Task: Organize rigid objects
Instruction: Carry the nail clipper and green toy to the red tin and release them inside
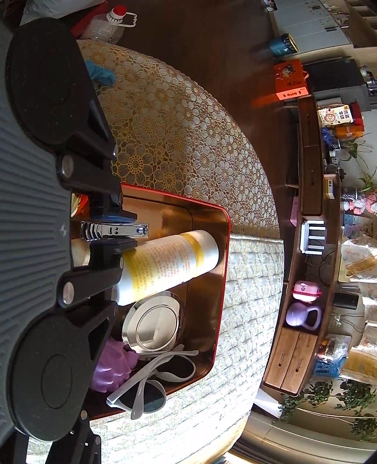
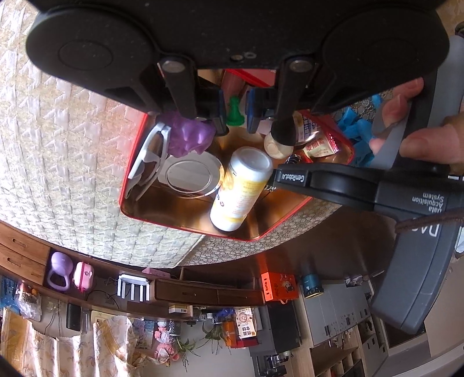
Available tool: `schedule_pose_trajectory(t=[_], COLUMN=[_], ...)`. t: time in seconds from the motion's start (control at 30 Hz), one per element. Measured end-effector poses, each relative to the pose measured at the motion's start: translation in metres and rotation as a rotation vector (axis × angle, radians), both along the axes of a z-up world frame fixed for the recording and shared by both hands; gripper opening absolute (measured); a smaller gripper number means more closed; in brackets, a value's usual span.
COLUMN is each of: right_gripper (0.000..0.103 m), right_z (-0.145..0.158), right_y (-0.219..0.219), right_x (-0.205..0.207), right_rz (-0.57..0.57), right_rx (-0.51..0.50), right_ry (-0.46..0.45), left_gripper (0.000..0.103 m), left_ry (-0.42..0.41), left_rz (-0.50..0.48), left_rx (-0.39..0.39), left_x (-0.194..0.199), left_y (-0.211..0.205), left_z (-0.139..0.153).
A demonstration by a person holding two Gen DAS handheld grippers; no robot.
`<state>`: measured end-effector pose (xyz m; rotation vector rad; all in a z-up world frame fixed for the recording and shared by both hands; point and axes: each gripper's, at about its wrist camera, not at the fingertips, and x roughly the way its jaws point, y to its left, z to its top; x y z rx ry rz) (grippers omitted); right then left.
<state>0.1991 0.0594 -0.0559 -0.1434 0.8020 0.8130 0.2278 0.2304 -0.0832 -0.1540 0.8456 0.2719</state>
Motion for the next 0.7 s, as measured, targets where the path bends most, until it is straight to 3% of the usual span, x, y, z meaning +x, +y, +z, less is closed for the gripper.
schedule_pose_trajectory(t=[0.43, 0.7], right_gripper=[0.024, 0.036], right_z=[0.018, 0.037], right_y=[-0.015, -0.031], right_x=[-0.006, -0.014], right_rz=[-0.037, -0.066], right_rx=[0.043, 0.076], right_ry=[0.015, 0.002], left_gripper=[0.012, 0.017], left_ry=[-0.034, -0.07], left_rz=[0.016, 0.01], left_rx=[-0.04, -0.059], left_x=[-0.013, -0.035], left_y=[0.002, -0.001], left_z=[0.012, 0.031])
